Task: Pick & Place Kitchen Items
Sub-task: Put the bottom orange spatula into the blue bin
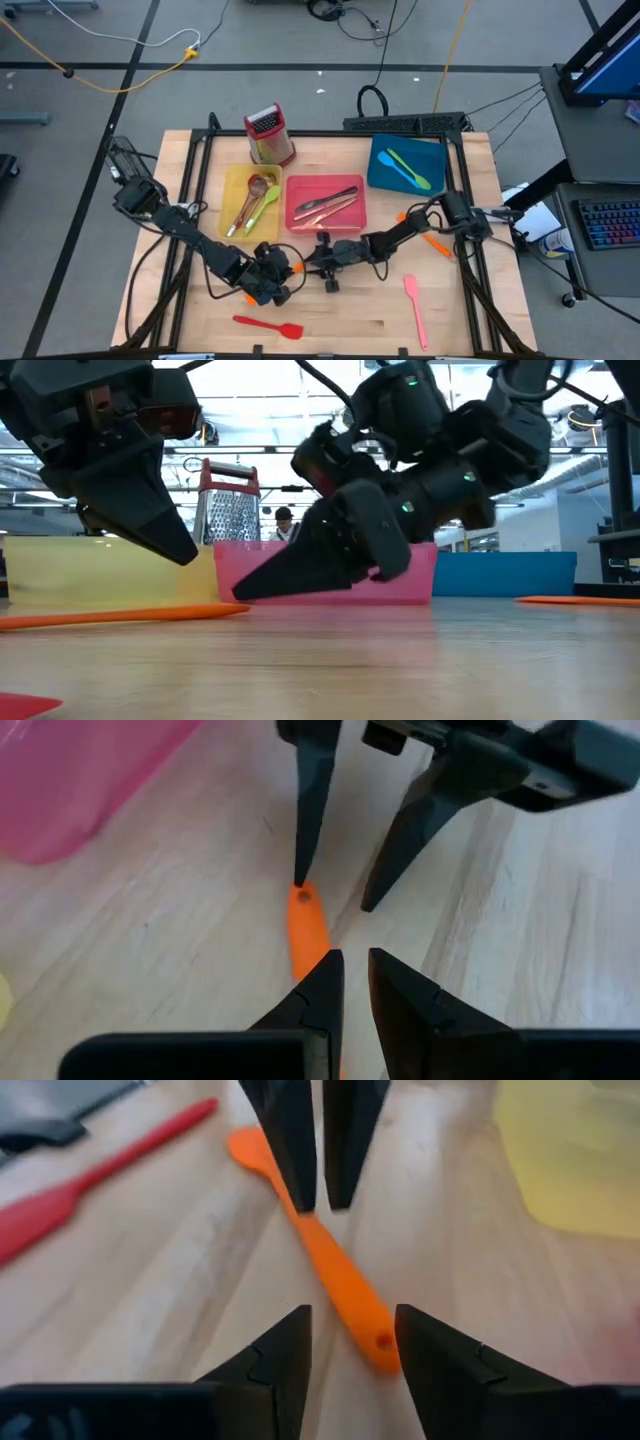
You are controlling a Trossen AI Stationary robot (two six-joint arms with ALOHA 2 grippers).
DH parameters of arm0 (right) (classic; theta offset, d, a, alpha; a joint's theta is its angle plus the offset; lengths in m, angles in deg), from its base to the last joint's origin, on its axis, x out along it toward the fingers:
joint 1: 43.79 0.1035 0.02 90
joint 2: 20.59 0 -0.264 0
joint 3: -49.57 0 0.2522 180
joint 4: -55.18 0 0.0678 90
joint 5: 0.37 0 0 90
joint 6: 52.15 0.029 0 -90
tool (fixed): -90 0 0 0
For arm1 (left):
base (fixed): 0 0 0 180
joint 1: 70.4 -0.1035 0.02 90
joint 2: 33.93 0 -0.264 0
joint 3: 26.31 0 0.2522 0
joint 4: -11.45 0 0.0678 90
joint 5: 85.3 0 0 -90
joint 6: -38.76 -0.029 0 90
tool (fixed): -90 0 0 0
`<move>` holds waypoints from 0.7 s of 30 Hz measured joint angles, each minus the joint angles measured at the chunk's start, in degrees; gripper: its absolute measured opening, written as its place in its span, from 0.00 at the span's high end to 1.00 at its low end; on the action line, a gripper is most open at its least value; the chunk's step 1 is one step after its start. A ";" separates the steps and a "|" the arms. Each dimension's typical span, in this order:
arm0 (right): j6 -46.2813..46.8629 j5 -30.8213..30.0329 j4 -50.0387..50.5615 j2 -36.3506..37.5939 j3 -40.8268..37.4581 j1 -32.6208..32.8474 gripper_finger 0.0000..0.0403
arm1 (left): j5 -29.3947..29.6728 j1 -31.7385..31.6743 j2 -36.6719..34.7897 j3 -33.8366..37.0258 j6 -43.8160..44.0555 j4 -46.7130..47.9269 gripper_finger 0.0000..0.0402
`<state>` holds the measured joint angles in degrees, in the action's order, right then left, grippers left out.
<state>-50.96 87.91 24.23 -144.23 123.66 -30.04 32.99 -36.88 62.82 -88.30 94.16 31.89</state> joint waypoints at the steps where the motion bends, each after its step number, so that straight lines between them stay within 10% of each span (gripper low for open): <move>1: 0.17 1.87 0.01 0.00 0.44 -0.44 0.65 | 0.00 0.06 0.00 0.00 0.00 0.00 0.87; 21: -4.69 11.06 0.58 -7.76 9.65 -3.55 0.51 | 1.28 7.24 -0.07 0.00 -2.30 -3.40 0.87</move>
<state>-55.65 98.96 24.81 -151.99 133.30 -33.60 34.27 -29.64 62.75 -88.30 91.85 28.49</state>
